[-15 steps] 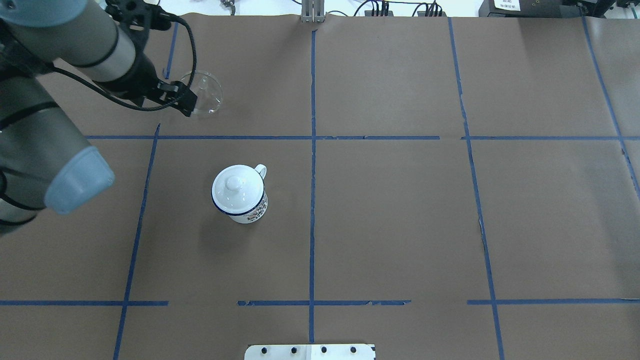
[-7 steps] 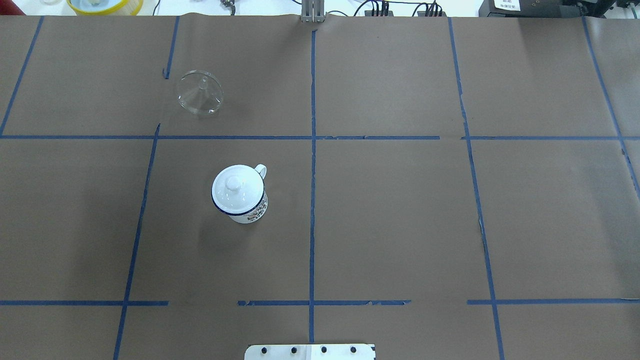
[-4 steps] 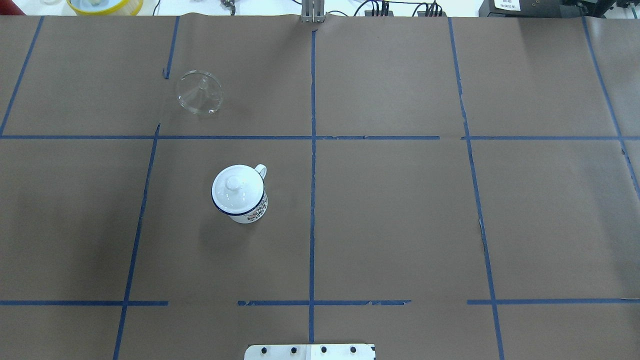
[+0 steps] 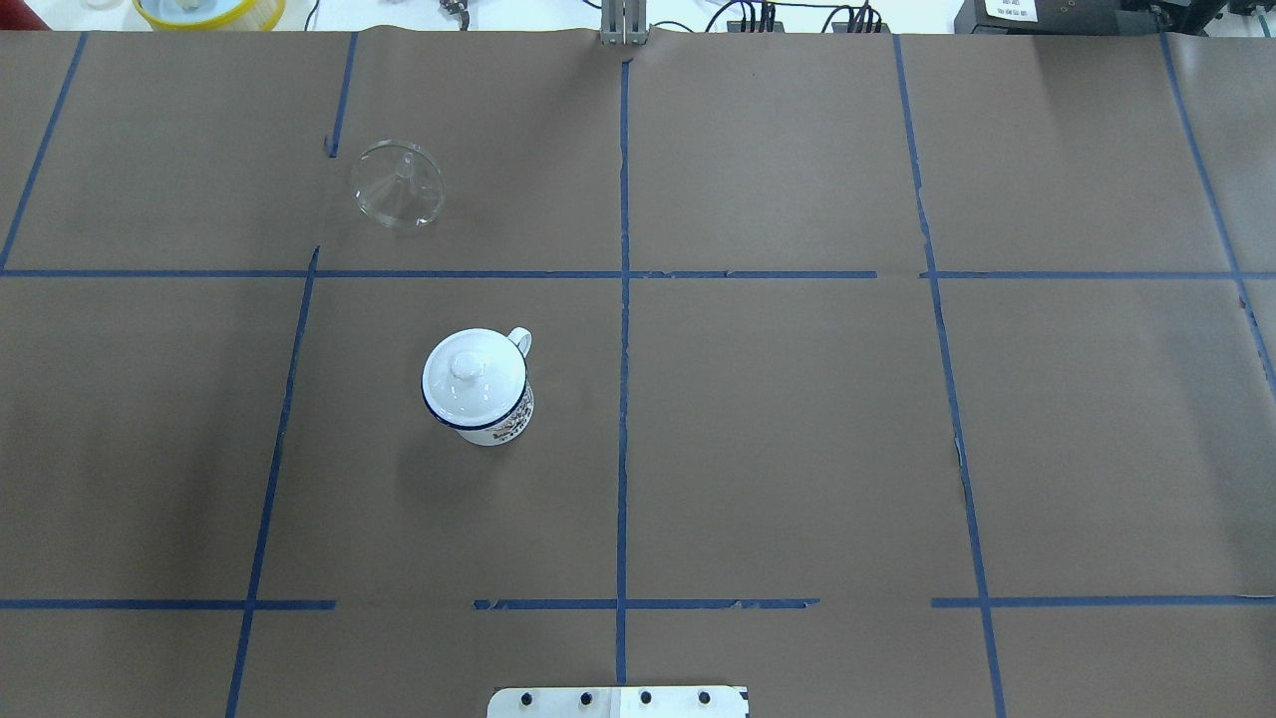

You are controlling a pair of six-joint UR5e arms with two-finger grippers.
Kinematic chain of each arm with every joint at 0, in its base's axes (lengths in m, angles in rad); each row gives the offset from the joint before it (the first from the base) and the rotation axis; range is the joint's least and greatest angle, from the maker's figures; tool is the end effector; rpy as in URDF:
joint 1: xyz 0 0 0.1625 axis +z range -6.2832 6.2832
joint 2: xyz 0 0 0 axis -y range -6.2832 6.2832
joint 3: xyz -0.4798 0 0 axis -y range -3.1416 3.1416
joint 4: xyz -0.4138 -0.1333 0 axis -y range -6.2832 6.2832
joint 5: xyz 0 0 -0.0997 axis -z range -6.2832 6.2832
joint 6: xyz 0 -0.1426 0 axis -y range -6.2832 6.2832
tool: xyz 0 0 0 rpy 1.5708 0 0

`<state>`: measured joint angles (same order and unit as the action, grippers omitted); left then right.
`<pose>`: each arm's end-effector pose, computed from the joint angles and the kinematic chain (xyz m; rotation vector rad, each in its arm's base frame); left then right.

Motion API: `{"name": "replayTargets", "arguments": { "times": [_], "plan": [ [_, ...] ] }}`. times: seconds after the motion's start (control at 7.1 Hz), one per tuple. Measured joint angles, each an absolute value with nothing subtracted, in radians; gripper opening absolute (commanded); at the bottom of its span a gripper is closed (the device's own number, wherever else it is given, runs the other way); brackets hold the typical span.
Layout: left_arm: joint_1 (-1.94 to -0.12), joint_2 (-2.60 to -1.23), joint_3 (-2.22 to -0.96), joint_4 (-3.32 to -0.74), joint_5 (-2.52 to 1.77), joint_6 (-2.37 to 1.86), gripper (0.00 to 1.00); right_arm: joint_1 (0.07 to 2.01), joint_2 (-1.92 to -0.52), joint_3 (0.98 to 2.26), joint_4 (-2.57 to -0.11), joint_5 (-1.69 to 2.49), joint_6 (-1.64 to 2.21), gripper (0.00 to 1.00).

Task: Remove funnel from cup

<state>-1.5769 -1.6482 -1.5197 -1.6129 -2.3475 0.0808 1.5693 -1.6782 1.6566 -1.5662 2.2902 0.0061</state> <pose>-0.0367 -0.5570 0.7246 0.0986 0.7731 0.0974 0.0386 -0.4602 0.7574 -0.0190 -0.7193 0.0105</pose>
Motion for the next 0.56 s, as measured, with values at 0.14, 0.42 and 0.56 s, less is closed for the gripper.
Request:
{"name": "replayTargets", "arguments": {
  "times": [0.14,0.42,0.56],
  "plan": [
    [-1.577,-1.639,-1.519,-1.612,-2.348,0.08,1.0,1.569,-1.678,1.656,-1.566,2.29,0.006,1.0],
    [-1.577,-1.629,-1.516,-1.605,-2.347,0.08,1.0,1.569,-1.678,1.656,-1.566,2.29,0.006,1.0],
    [-1.577,-1.628,-1.515,-1.594,-2.347,0.08,1.0,1.569,-1.678,1.656,-1.566,2.29,0.006,1.0]
  ]
}}
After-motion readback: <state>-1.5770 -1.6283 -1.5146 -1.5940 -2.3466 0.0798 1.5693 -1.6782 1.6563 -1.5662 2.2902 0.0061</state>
